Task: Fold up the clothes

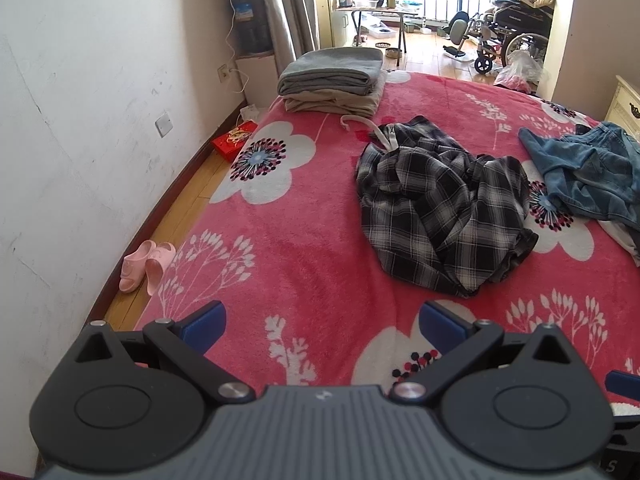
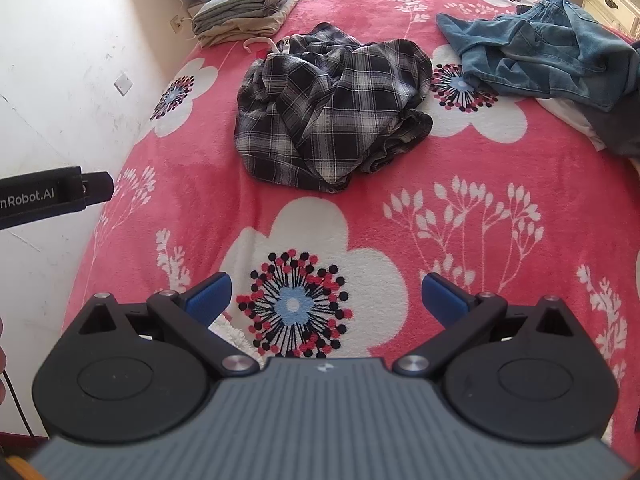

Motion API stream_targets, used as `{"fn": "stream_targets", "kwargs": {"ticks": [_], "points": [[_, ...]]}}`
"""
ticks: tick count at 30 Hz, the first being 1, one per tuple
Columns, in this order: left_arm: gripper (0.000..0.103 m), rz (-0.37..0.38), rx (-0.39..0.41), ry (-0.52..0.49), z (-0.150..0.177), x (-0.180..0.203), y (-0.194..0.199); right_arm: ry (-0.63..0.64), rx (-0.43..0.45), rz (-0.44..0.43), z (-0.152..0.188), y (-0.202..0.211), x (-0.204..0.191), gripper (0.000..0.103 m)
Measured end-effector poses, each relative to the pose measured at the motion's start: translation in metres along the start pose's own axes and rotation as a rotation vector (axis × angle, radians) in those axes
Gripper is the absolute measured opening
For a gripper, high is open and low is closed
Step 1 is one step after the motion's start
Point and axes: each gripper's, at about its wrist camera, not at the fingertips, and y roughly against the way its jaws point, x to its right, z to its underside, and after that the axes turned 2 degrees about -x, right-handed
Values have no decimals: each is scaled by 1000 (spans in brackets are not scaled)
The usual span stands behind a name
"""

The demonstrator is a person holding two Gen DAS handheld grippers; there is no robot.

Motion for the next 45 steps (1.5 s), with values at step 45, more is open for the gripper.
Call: {"fn": "stream_targets", "kwargs": {"ticks": [45], "points": [[103,12,22,80,11,-20,-1,-11,53,31,-4,3,-3,102]]}}
